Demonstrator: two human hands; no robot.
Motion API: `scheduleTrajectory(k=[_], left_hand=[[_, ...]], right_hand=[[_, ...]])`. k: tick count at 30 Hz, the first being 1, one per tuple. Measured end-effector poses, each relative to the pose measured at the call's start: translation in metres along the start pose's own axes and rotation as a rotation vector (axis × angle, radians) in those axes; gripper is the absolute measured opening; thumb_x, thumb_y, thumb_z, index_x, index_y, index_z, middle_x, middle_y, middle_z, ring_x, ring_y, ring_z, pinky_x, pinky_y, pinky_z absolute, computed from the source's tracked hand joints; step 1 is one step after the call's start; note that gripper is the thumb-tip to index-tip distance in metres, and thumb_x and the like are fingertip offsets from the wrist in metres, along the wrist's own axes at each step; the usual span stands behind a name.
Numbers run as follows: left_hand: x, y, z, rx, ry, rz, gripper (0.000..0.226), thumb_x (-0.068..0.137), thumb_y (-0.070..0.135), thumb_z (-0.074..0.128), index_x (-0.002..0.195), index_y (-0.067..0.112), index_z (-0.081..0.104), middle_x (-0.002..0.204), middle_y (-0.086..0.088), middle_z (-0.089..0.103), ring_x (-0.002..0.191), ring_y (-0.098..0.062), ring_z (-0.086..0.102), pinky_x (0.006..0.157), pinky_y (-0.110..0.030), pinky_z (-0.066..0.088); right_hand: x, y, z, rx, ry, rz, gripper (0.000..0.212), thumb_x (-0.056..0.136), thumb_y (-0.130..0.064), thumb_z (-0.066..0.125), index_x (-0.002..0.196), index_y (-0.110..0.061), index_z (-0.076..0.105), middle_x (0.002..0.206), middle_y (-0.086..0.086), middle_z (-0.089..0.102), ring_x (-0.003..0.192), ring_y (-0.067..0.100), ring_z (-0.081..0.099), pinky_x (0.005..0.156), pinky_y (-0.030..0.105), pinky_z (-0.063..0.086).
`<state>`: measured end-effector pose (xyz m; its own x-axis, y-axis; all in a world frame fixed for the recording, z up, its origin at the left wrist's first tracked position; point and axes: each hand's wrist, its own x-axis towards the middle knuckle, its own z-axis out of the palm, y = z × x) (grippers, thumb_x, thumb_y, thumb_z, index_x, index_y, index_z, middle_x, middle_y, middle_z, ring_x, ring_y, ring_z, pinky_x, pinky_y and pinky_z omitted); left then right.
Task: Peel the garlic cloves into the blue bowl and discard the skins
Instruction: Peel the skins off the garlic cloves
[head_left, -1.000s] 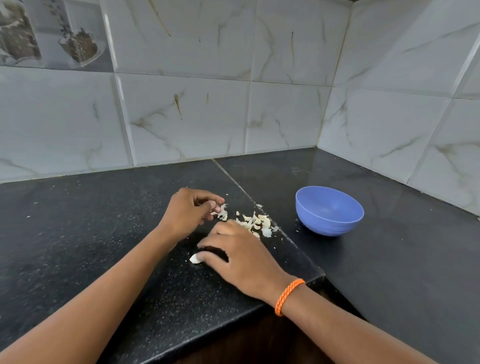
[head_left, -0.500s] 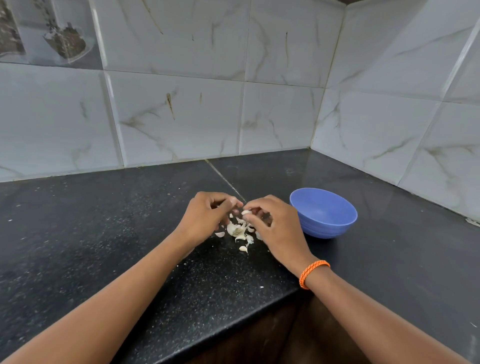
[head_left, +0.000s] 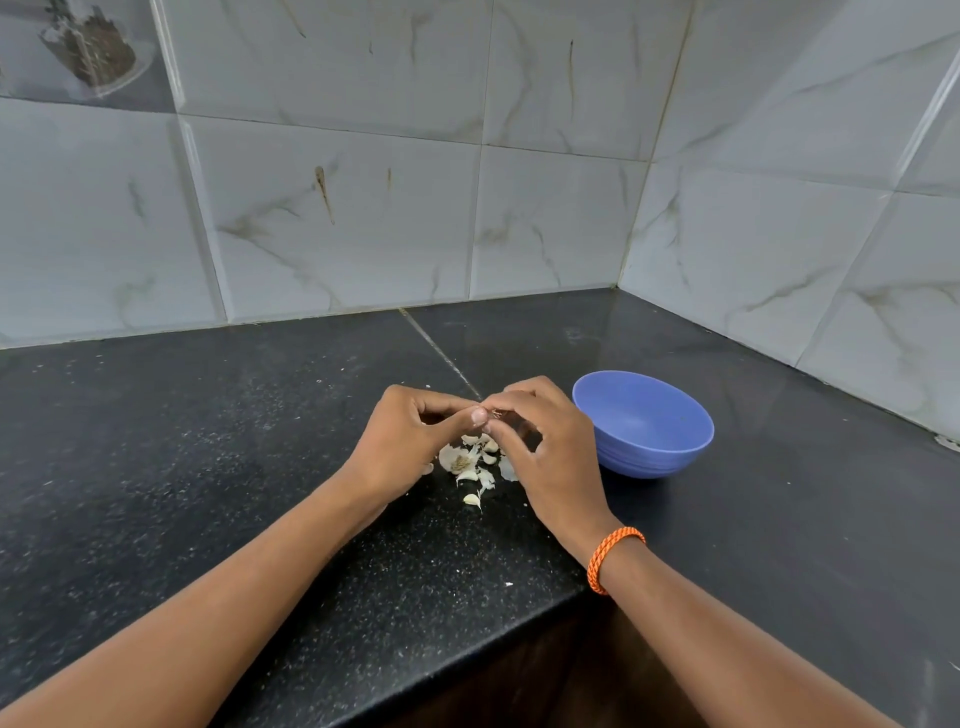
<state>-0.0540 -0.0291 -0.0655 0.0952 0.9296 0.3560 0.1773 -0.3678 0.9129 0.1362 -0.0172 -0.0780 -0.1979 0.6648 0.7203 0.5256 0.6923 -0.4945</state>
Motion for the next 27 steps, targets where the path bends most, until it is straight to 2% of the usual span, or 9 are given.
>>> scheduleTrajectory(k=[4,7,10,12,16,20,22,24,27], left_hand=[[0.0026,-0.0019,-0.0017,-0.068,0.019,-0.026,0.017,0.092,0.022,0.084,0.102,0.009,0.086,0.093,-0.006,0.084,0.092,-0.019,0.080,0.087,-0.027,0.062],[0.0027,-0.0021,-0.0017,-0.096,0.026,-0.057,0.020,0.087,0.022,0.087,0.099,0.006,0.085,0.092,-0.011,0.083,0.087,-0.020,0.078,0.084,-0.025,0.062],[0.0031,-0.0017,-0.0012,-0.129,0.011,-0.074,0.023,0.086,0.019,0.088,0.099,0.001,0.082,0.094,-0.015,0.082,0.085,-0.018,0.077,0.080,-0.021,0.060],[0.0024,-0.0002,-0.0020,-0.122,-0.022,-0.076,0.022,0.088,0.022,0.086,0.101,0.005,0.084,0.096,-0.011,0.082,0.088,-0.015,0.077,0.082,-0.020,0.059],[0.0000,0.0041,-0.0005,-0.136,-0.052,-0.085,0.019,0.093,0.020,0.082,0.105,0.006,0.085,0.095,-0.006,0.083,0.085,-0.006,0.075,0.077,-0.015,0.055],[0.0011,0.0020,-0.0002,-0.153,-0.019,-0.089,0.021,0.089,0.019,0.084,0.105,0.006,0.085,0.099,-0.010,0.084,0.096,-0.020,0.080,0.088,-0.024,0.061],[0.0012,0.0009,-0.0004,-0.158,-0.008,-0.080,0.023,0.087,0.018,0.084,0.106,0.006,0.085,0.100,-0.010,0.084,0.098,-0.022,0.081,0.088,-0.025,0.062],[0.0004,0.0029,0.0010,-0.150,-0.006,-0.065,0.023,0.087,0.016,0.084,0.107,0.004,0.084,0.099,-0.010,0.084,0.095,-0.020,0.081,0.084,-0.023,0.061],[-0.0011,0.0054,0.0039,-0.138,0.010,-0.045,0.018,0.091,0.008,0.081,0.107,0.001,0.083,0.095,-0.009,0.084,0.081,-0.006,0.078,0.075,-0.015,0.056]], right_hand=[[0.0005,-0.0005,0.0016,-0.009,-0.023,-0.040,0.021,0.095,-0.004,0.077,0.111,-0.018,0.077,0.107,-0.007,0.067,0.101,0.007,0.064,0.084,0.015,0.050],[0.0003,-0.0014,0.0017,-0.012,-0.026,-0.054,0.024,0.094,-0.002,0.077,0.111,-0.019,0.078,0.106,-0.007,0.066,0.098,0.008,0.064,0.080,0.017,0.051],[-0.0003,-0.0013,0.0011,-0.010,-0.013,-0.061,0.026,0.092,0.000,0.078,0.109,-0.020,0.079,0.104,-0.009,0.067,0.096,0.008,0.065,0.077,0.017,0.051],[-0.0002,-0.0005,0.0011,-0.008,0.015,-0.058,0.022,0.092,-0.004,0.080,0.107,-0.020,0.080,0.103,-0.009,0.065,0.097,0.011,0.064,0.077,0.020,0.051],[0.0005,-0.0005,0.0022,-0.029,0.045,-0.047,0.019,0.091,-0.010,0.083,0.107,-0.018,0.081,0.102,-0.009,0.060,0.096,0.012,0.061,0.078,0.016,0.045],[-0.0005,-0.0018,0.0028,-0.002,0.034,-0.071,0.020,0.091,-0.003,0.081,0.107,-0.015,0.080,0.101,-0.007,0.063,0.094,0.011,0.063,0.078,0.018,0.048],[-0.0010,-0.0027,0.0024,0.011,0.034,-0.081,0.021,0.091,-0.002,0.080,0.108,-0.014,0.080,0.101,-0.007,0.064,0.094,0.010,0.063,0.078,0.017,0.049],[-0.0008,-0.0032,0.0019,0.013,0.042,-0.084,0.022,0.091,-0.001,0.080,0.108,-0.014,0.081,0.101,-0.007,0.065,0.094,0.008,0.063,0.078,0.015,0.049],[-0.0004,-0.0039,0.0030,0.006,0.065,-0.083,0.023,0.090,0.001,0.080,0.108,-0.014,0.081,0.100,-0.007,0.066,0.093,0.007,0.063,0.077,0.018,0.051]])
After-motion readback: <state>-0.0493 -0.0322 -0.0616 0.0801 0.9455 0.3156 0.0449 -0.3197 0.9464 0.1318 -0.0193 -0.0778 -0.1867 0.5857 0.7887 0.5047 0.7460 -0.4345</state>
